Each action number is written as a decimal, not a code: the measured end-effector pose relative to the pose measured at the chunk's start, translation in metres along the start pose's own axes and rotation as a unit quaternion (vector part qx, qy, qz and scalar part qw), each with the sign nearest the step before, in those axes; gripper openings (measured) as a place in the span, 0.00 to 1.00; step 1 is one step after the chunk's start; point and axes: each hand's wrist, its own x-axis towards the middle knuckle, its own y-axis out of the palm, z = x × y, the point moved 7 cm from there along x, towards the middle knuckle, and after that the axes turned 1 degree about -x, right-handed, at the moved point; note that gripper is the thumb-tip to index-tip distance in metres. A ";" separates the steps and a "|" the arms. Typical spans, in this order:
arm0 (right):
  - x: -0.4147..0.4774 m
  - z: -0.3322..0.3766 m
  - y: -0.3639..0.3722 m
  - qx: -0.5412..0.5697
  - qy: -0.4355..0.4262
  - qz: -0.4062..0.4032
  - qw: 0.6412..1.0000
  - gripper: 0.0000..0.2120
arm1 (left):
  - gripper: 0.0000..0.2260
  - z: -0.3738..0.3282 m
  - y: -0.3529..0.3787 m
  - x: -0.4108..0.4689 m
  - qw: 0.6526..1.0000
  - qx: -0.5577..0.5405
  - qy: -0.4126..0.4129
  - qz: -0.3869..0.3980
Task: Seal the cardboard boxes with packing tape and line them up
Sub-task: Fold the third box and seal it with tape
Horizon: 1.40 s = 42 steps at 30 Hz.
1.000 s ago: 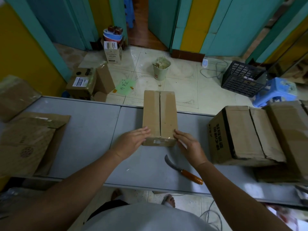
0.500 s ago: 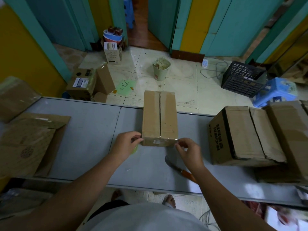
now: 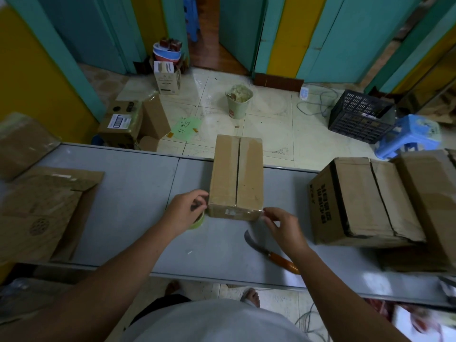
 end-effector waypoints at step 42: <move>0.002 0.047 -0.002 -0.057 -0.142 0.008 0.988 0.24 | 0.07 -0.032 -0.013 0.054 0.920 0.333 0.150 0.138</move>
